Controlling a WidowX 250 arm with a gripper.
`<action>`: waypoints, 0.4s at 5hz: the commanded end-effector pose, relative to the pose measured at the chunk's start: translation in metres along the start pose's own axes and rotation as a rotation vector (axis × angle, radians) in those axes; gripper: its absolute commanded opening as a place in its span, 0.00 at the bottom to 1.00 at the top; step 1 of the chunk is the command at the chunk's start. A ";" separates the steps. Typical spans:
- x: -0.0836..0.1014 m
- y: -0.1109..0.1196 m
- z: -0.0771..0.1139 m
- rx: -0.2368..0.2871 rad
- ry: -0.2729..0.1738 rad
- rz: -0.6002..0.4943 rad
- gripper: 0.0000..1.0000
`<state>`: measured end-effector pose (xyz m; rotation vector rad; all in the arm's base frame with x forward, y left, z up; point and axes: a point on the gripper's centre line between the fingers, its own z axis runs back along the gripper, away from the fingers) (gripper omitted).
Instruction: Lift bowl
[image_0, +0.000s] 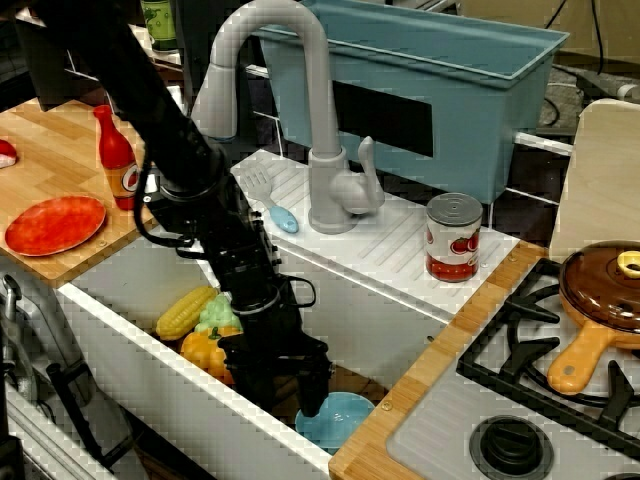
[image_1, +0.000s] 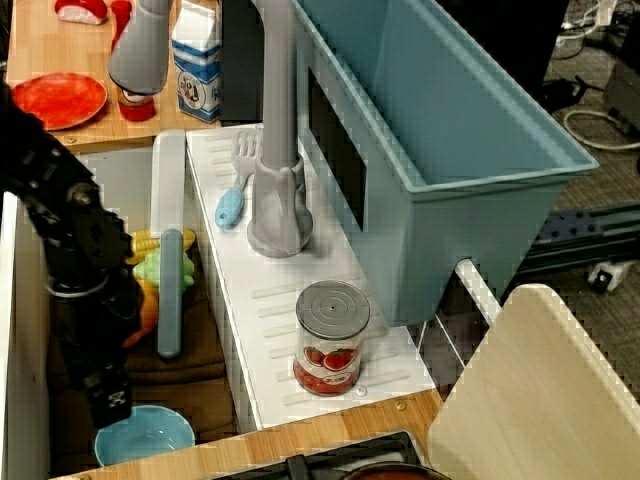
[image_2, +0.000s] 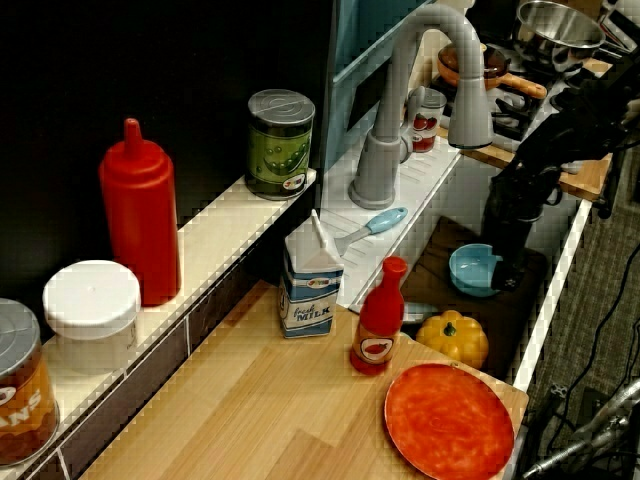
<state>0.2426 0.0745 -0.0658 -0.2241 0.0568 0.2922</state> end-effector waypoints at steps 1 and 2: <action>0.019 -0.003 -0.012 0.003 -0.041 0.017 1.00; 0.021 -0.003 -0.019 -0.037 -0.059 0.055 1.00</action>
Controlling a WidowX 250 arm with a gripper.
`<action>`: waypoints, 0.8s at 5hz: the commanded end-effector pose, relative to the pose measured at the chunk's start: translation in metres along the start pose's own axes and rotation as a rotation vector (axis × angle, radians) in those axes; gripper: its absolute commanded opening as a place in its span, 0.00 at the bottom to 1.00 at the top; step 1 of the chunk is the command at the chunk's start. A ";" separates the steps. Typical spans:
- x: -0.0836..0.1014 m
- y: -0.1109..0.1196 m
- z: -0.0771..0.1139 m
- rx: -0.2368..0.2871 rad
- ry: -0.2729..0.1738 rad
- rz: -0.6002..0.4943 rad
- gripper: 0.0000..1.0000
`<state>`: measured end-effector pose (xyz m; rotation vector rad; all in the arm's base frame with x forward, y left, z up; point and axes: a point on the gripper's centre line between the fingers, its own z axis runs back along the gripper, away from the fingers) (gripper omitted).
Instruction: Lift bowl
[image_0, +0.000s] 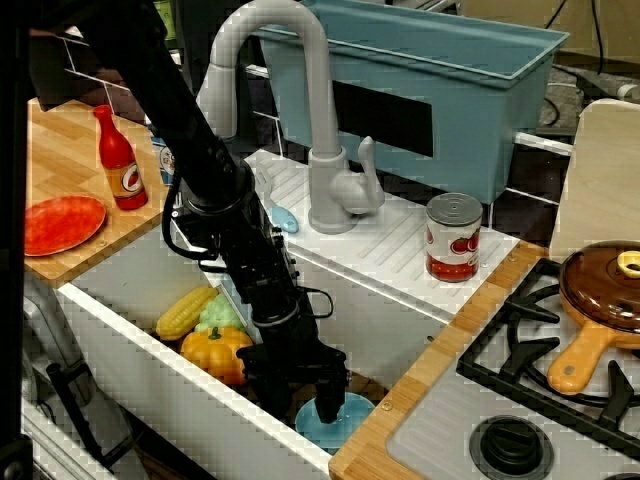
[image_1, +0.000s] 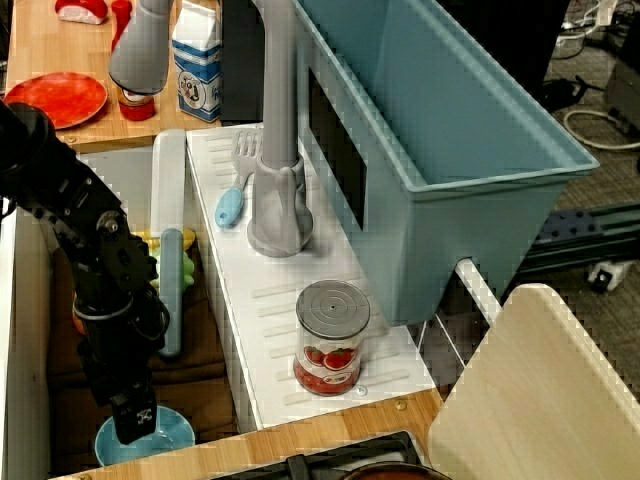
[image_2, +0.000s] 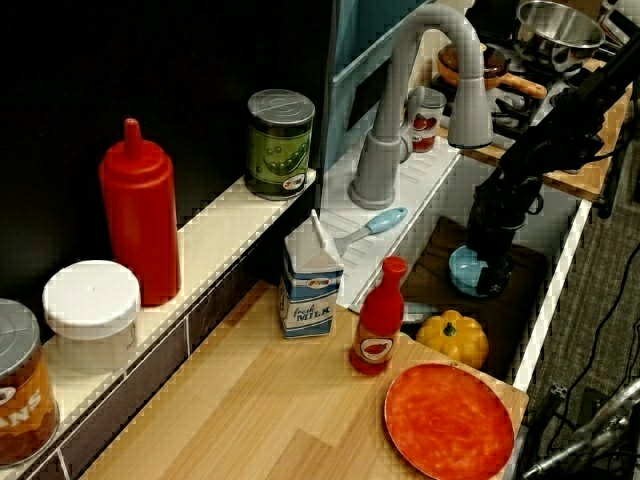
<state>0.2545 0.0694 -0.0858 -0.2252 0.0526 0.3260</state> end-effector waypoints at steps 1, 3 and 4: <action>0.010 0.001 -0.007 -0.028 -0.052 0.020 1.00; 0.015 0.007 -0.020 0.008 -0.054 0.018 1.00; 0.014 0.011 -0.027 0.027 -0.054 0.027 1.00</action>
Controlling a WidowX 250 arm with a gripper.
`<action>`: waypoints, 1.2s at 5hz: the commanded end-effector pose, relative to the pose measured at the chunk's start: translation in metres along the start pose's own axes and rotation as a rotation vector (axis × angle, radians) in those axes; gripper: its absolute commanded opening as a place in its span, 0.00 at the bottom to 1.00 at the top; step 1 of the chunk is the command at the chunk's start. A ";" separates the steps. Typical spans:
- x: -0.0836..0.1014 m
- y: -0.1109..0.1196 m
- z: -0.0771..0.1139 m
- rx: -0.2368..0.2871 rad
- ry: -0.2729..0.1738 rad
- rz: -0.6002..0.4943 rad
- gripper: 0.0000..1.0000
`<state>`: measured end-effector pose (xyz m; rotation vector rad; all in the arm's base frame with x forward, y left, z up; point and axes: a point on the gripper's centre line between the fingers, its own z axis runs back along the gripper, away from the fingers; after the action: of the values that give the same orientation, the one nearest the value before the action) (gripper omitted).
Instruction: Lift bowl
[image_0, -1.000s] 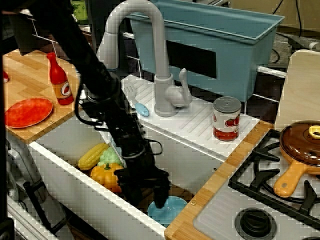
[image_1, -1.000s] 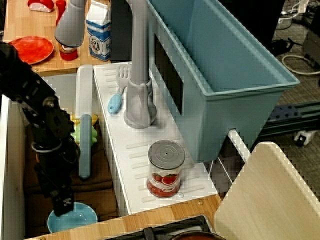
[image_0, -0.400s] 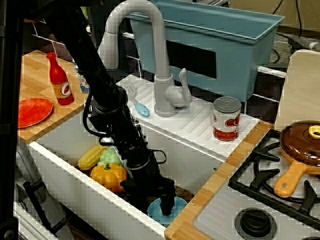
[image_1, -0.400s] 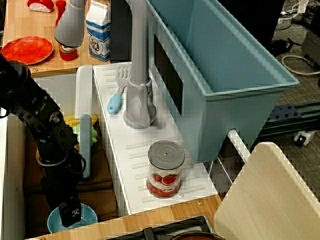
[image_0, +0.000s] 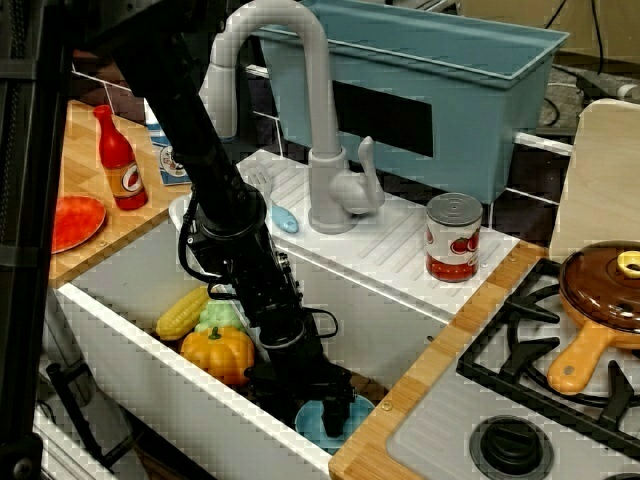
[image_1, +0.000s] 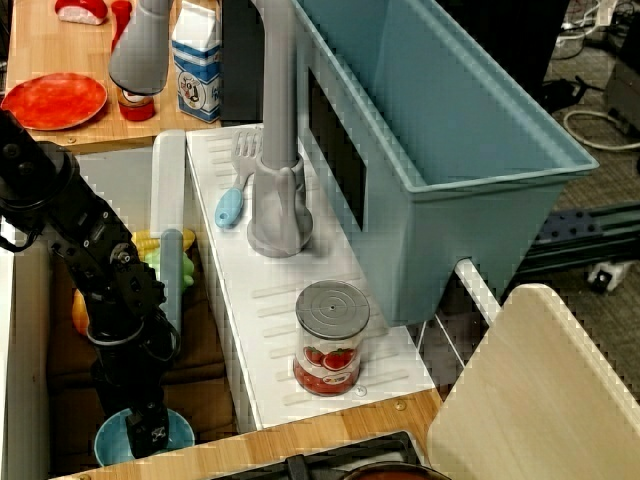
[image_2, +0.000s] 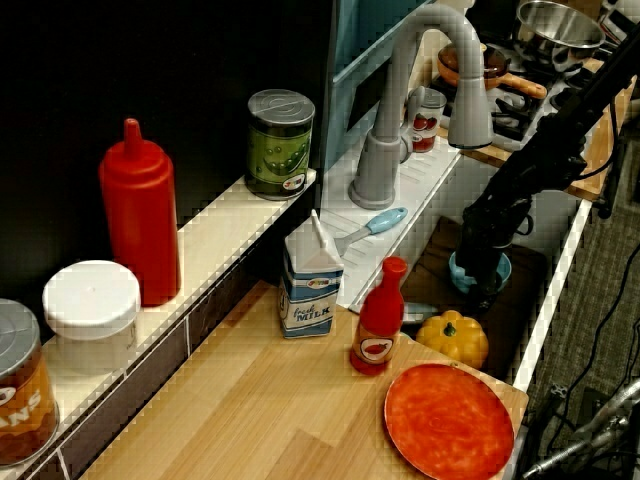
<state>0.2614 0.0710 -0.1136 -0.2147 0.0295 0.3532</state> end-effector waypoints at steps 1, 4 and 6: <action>0.004 0.011 -0.004 0.021 -0.022 0.033 0.00; 0.018 0.007 0.008 0.012 -0.014 0.048 0.00; 0.017 0.007 0.025 -0.015 -0.017 0.042 0.00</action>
<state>0.2630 0.0788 -0.1121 -0.2403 0.0877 0.4048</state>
